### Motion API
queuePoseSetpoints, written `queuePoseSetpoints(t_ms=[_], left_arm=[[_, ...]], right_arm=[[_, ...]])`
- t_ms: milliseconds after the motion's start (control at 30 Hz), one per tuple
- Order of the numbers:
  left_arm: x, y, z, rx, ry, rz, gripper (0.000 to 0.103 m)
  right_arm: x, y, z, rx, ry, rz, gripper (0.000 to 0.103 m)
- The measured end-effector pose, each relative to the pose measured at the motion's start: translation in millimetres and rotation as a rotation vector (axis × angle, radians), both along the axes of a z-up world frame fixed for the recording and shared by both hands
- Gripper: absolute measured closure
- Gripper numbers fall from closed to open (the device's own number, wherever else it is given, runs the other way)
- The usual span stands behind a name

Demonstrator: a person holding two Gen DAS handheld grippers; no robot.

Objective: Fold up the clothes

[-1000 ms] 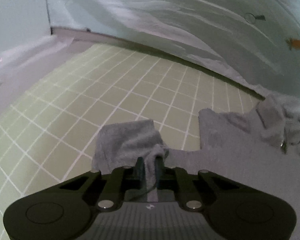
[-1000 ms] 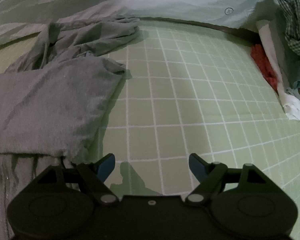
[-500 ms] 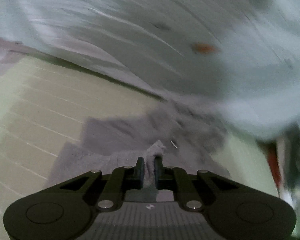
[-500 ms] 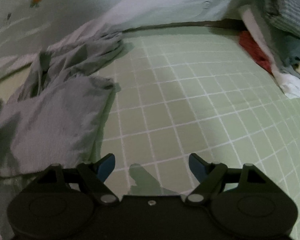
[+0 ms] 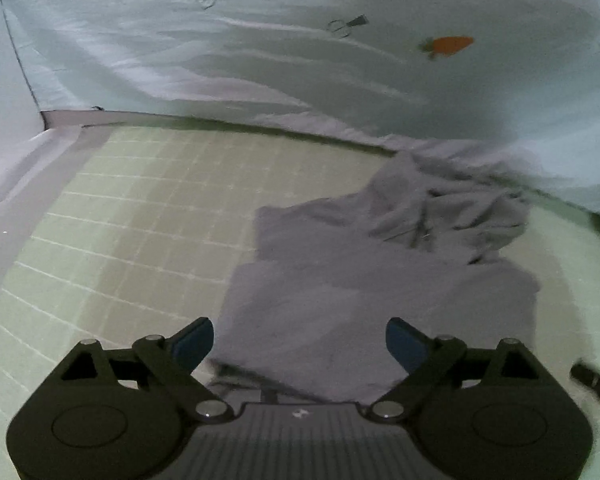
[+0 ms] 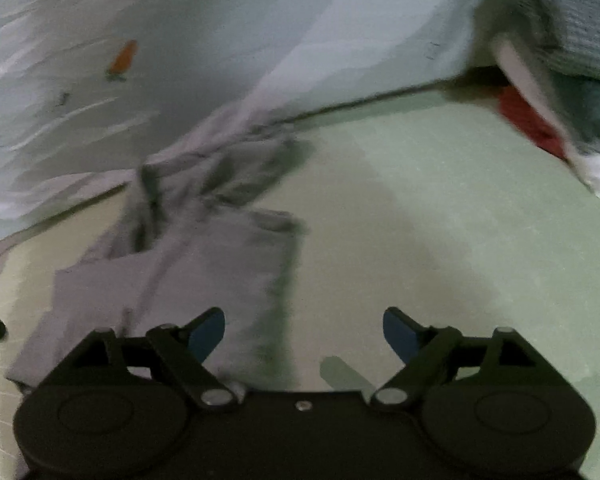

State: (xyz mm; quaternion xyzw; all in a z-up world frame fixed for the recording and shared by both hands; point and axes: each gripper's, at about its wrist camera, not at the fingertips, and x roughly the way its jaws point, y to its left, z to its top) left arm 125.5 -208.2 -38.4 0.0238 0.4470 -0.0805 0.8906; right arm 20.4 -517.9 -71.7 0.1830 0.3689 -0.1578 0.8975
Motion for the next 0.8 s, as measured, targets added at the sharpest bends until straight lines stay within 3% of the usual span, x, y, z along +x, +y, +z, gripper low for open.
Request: queuePoseSetpoints(t_ms=[133, 333, 500, 600, 667, 800], left_arm=[[17.4, 17.9, -17.6, 0.041, 0.006, 0.004, 0.008], [49.5, 45.3, -49.9, 0.002, 0.093, 0.073, 0.008], [60.7, 53.8, -79.2, -0.007, 0.146, 0.062, 0.008], [62.2, 54.2, -85.9, -0.020, 0.139, 0.041, 0.005], [64.5, 51.6, -86.6, -0.018, 0.134, 0.029, 0.004], [68.9, 46.9, -82.0, -0.022, 0.132, 0.026, 0.004]], right_arm=[[35.1, 44.2, 4.1, -0.011, -0.034, 0.101, 0.016], [86.6, 106.2, -10.3, -0.010, 0.030, 0.243, 0.023], [110.1, 140.8, -37.2, 0.022, 0.128, 0.288, 0.047], [108.7, 154.1, -44.9, 0.000, 0.134, 0.312, 0.062], [108.0, 158.1, -45.2, -0.027, 0.133, 0.325, 0.097], [106.6, 148.7, -33.9, 0.007, 0.114, 0.319, 0.098]])
